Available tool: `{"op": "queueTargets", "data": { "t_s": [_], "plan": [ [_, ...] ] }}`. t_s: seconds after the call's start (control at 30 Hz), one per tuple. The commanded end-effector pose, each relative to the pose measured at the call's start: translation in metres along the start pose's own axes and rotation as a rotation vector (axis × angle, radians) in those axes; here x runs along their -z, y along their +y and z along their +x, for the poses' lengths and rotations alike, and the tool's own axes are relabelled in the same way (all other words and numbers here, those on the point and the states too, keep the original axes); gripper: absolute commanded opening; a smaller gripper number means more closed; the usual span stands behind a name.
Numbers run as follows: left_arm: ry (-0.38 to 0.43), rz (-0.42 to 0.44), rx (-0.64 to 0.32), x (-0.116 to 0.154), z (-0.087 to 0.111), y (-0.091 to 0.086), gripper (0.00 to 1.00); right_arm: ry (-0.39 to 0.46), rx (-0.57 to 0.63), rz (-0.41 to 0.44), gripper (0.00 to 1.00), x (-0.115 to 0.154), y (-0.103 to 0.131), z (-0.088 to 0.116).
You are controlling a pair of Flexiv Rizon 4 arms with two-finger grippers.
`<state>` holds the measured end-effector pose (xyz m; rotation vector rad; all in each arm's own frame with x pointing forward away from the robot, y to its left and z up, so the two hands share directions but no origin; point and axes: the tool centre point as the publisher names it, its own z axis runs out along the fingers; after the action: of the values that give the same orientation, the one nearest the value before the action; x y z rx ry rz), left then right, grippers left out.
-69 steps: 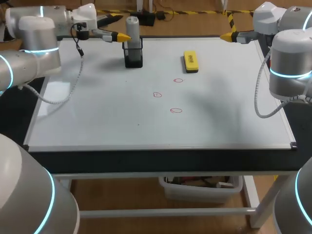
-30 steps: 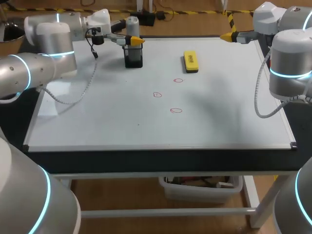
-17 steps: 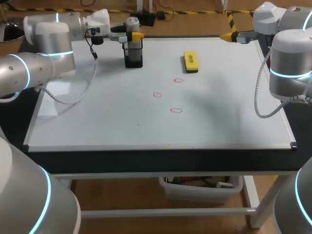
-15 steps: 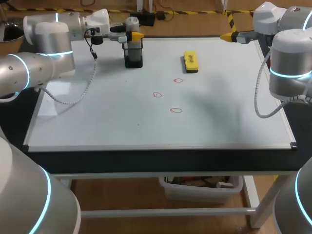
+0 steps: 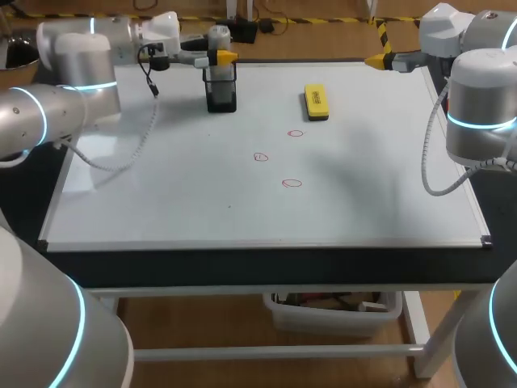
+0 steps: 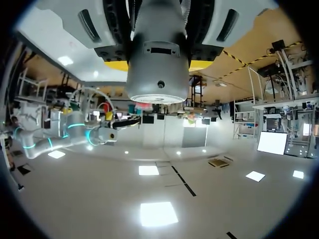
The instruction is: Pick up the inspection probe, press it on each red-marked spot on the whiteboard one by one, put down the probe, pick up the eraser, and wipe off all the red marks.
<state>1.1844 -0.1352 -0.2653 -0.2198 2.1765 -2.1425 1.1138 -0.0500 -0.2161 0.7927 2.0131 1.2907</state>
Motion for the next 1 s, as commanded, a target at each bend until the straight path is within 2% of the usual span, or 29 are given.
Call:
{"op": "queueTargets", "data": {
  "t_s": [0.03,0.2,0.4,0.73,1.0],
  "plan": [
    [0.005,-0.010,-0.010,0.002,0.000,-0.015,0.00,0.000,0.000,0.000,1.00,0.000,0.000,0.000],
    [0.009,0.002,-0.035,0.002,0.001,-0.028,0.00,0.000,0.000,0.000,1.00,0.000,0.000,0.000],
    [0.025,0.054,-0.072,0.007,0.007,-0.055,0.00,0.000,0.000,0.000,1.00,0.000,0.000,0.000],
    [0.020,0.022,-0.126,0.016,0.020,-0.095,0.00,0.000,0.000,0.000,1.00,0.000,0.000,0.000],
    [0.021,0.057,-0.138,0.029,0.035,-0.125,0.00,0.000,0.000,0.000,1.00,0.000,0.000,0.000]
  ]
}}
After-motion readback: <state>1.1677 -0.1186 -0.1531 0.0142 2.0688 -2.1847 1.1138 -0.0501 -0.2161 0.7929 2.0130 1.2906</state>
